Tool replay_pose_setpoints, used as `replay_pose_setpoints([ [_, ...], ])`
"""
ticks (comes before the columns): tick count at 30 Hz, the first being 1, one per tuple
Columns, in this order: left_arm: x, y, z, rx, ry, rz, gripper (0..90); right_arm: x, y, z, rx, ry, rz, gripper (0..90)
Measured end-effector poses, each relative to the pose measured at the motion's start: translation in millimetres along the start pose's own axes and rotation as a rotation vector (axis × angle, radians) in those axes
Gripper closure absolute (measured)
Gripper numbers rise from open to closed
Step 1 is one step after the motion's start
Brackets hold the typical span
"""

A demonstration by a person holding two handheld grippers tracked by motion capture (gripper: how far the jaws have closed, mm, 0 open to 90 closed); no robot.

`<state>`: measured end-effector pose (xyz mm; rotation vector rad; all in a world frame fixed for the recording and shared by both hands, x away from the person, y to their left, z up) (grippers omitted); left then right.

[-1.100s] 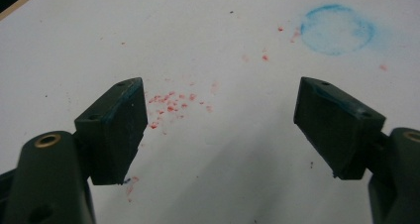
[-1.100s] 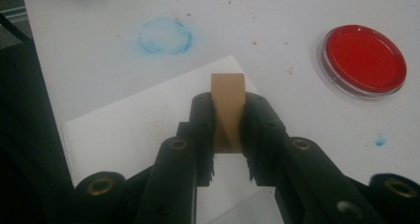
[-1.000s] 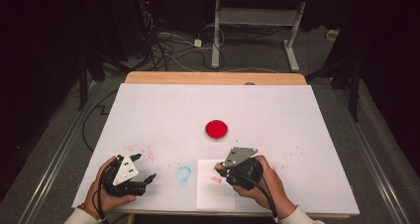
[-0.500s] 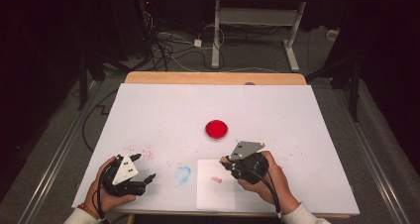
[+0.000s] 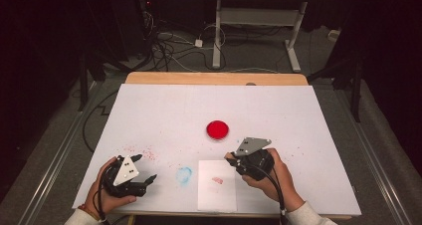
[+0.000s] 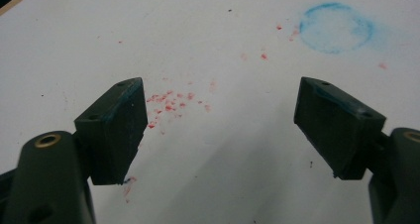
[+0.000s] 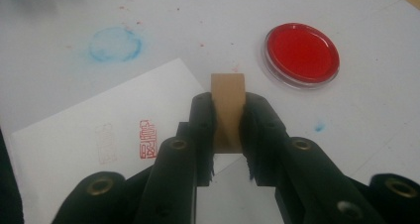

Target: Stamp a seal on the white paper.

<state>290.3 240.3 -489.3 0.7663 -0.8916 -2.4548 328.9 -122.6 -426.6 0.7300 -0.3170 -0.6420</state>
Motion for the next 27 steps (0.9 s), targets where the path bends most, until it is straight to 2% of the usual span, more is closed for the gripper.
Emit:
replay_pose_setpoints([
  [13, -0.2, -0.2, -0.7, 0.002, -0.002, 0.004, 20.1, 18.2, 14.3, -2.1, 0.029, -0.031, -0.025, 76.1],
  [27, -1.3, -1.4, -0.9, 0.005, -0.007, 0.008, 20.1, 39.0, 34.3, -16.0, 0.041, -0.043, -0.063, 76.1],
])
Point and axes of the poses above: each handheld gripper's, and its own axes: z roughly backward along the jaws, y roughly out of its top, x roughly to its right, the point moved 2 cm from there along -z, roughly forward along the jaws, and after that the axes turned 9 degrees about -z, right-handed, at the moved point
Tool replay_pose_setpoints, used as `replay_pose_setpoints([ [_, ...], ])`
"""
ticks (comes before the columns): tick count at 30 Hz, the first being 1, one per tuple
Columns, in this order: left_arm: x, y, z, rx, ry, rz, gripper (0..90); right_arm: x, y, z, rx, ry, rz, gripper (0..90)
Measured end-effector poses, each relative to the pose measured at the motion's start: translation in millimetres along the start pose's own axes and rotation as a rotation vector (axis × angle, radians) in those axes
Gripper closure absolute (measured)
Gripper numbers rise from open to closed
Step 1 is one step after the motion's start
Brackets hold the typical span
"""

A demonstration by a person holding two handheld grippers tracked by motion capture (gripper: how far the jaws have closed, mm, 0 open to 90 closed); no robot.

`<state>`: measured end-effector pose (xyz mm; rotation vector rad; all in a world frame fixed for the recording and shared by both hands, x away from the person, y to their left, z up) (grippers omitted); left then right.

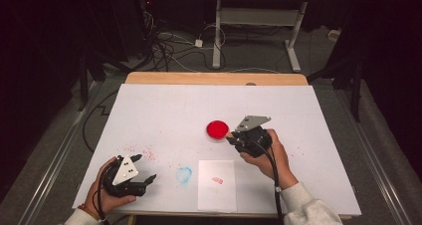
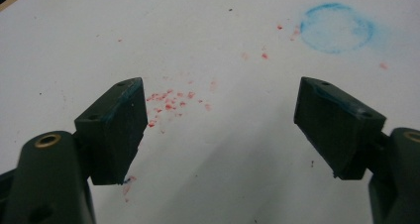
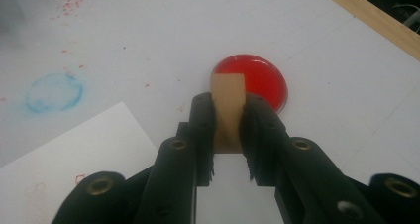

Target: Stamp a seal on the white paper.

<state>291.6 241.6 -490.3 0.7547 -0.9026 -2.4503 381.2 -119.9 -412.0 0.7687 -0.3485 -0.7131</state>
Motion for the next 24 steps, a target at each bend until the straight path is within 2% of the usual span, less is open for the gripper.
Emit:
replay_pose_setpoints([
  [14, -0.9, -3.1, 1.3, 0.003, 0.000, 0.020, 20.0, 13.4, 21.6, -19.2, -0.037, -0.022, -0.009, 76.1],
  [18, -1.9, -3.3, 0.1, 0.004, 0.001, 0.010, 20.0, 16.7, 25.4, -27.6, -0.051, -0.030, -0.013, 76.1],
  [22, -0.8, -3.9, 0.1, 0.000, -0.009, 0.021, 20.0, 19.3, 27.9, -35.5, -0.063, -0.037, -0.021, 76.1],
  [24, -1.7, -3.5, 0.3, 0.006, -0.003, 0.011, 20.0, 20.5, 28.8, -39.7, -0.069, -0.037, -0.025, 76.1],
])
Point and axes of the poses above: each handheld gripper's, and its own axes: z roughly backward along the jaws, y roughly out of its top, x roughly to its right, the point moved 2 cm from there along -z, roughly forward along the jaws, and after that the axes turned 9 degrees about -z, right-handed, at the moved point
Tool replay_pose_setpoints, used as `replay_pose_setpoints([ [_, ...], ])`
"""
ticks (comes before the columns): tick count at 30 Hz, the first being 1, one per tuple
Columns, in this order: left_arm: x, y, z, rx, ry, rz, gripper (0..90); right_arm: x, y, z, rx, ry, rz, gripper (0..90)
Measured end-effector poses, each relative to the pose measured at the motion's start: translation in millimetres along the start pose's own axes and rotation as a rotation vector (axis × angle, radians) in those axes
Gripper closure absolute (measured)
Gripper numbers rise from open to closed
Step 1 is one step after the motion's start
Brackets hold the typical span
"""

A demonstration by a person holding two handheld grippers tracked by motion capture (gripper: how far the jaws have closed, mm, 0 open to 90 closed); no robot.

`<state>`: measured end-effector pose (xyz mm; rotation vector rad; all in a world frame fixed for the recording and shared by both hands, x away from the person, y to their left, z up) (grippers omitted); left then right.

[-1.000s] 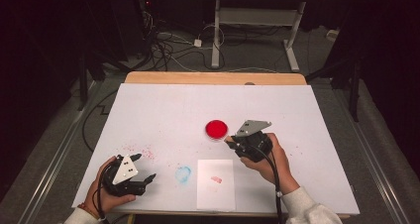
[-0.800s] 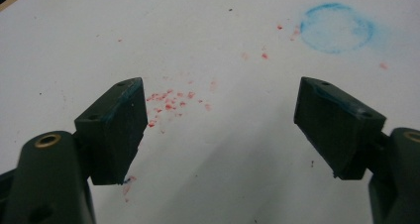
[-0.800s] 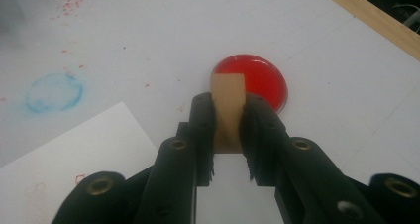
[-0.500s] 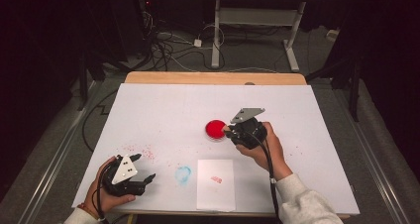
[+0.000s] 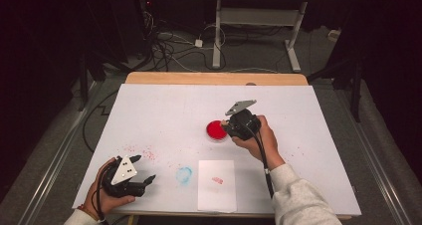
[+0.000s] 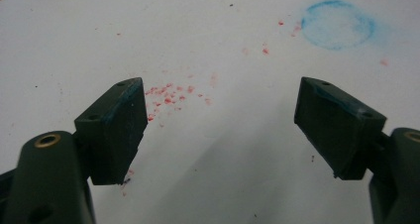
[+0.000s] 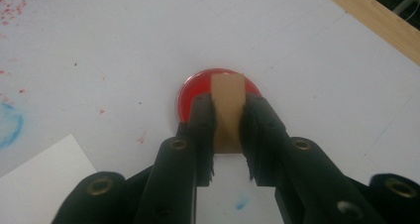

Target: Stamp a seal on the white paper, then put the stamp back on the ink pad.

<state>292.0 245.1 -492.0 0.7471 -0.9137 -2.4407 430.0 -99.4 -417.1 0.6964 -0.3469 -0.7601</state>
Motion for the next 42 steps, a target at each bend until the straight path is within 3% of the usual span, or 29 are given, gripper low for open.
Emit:
replay_pose_setpoints([
  [22, 1.4, -0.6, 0.7, -0.006, -0.005, 0.008, 20.0, 10.0, 5.6, -38.4, -0.088, -0.045, -0.040, 76.0],
  [27, 1.6, -0.5, 1.2, -0.004, -0.002, -0.004, 20.0, 7.7, 4.5, -44.7, -0.102, -0.033, -0.054, 75.8],
  [38, 1.6, -0.6, 0.3, -0.006, -0.008, -0.009, 20.1, 1.9, 4.3, -62.7, -0.166, -0.024, -0.030, 75.8],
  [42, 1.7, -0.7, 0.1, -0.007, -0.011, -0.009, 20.1, 3.1, 4.1, -64.9, -0.173, -0.017, -0.052, 75.8],
])
Point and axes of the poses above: each handheld gripper's, and its own axes: z roughly backward along the jaws, y roughly out of its top, x roughly to its right, the point moved 2 cm from there along -z, roughly forward along the jaws, and after that the axes turned 9 degrees about -z, right-handed, at the moved point
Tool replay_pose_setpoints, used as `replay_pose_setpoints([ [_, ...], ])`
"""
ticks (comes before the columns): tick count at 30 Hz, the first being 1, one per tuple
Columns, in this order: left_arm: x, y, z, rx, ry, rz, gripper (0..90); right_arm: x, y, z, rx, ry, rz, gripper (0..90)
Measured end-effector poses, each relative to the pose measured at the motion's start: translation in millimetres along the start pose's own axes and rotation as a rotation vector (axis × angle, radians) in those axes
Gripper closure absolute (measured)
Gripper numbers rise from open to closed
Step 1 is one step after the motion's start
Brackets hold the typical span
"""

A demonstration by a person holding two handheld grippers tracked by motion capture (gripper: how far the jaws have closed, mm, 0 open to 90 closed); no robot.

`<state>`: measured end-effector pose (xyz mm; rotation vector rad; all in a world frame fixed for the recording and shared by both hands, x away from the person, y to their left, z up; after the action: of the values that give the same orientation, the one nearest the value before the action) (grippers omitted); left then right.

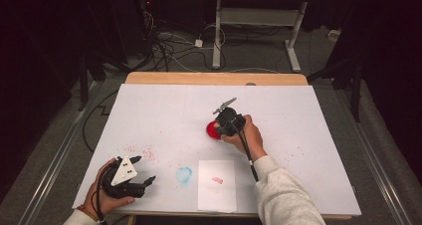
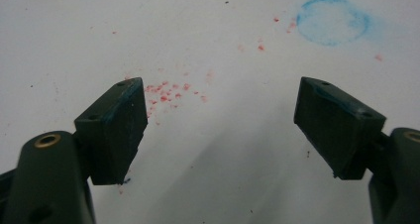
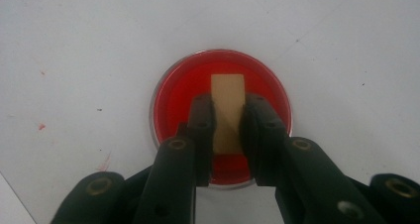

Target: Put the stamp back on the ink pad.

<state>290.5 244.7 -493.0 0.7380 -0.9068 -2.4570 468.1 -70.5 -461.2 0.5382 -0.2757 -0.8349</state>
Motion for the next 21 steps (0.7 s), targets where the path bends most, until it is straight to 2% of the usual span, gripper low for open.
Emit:
replay_pose_setpoints([
  [5, 0.2, 0.4, -0.4, 0.000, -0.001, -0.002, 20.1, -0.2, 0.8, -0.9, -0.006, -0.008, 0.005, 75.1],
  [6, 0.9, 0.2, -0.4, -0.004, -0.006, 0.008, 20.0, 0.0, 0.9, -0.9, -0.008, -0.017, 0.010, 74.3],
  [9, 0.7, 0.4, 0.0, -0.003, -0.005, 0.008, 20.1, 0.1, 0.3, -0.2, -0.004, -0.010, -0.007, 70.2],
  [14, 0.7, 0.6, -0.3, -0.004, -0.005, 0.006, 20.0, 0.0, 0.7, 9.3, 0.050, -0.005, -0.027, 59.2],
  [17, -0.1, 1.2, 0.1, -0.002, 0.005, -0.008, 20.0, -0.5, 1.0, 17.8, 0.095, -0.006, -0.027, 56.7],
  [21, -0.2, 1.6, 0.6, 0.002, 0.009, -0.006, 20.0, -1.7, 0.9, 29.3, 0.132, -0.021, -0.026, 52.9],
])
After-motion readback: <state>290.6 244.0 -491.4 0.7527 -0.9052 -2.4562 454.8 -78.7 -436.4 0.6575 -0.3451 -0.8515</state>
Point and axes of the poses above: each handheld gripper's, and its own axes: z roughly backward along the jaws, y roughly out of its top, x roughly to its right, the point moved 2 cm from there along -z, roughly forward along the jaws, and after that the axes turned 9 degrees about -z, right-handed, at the moved point
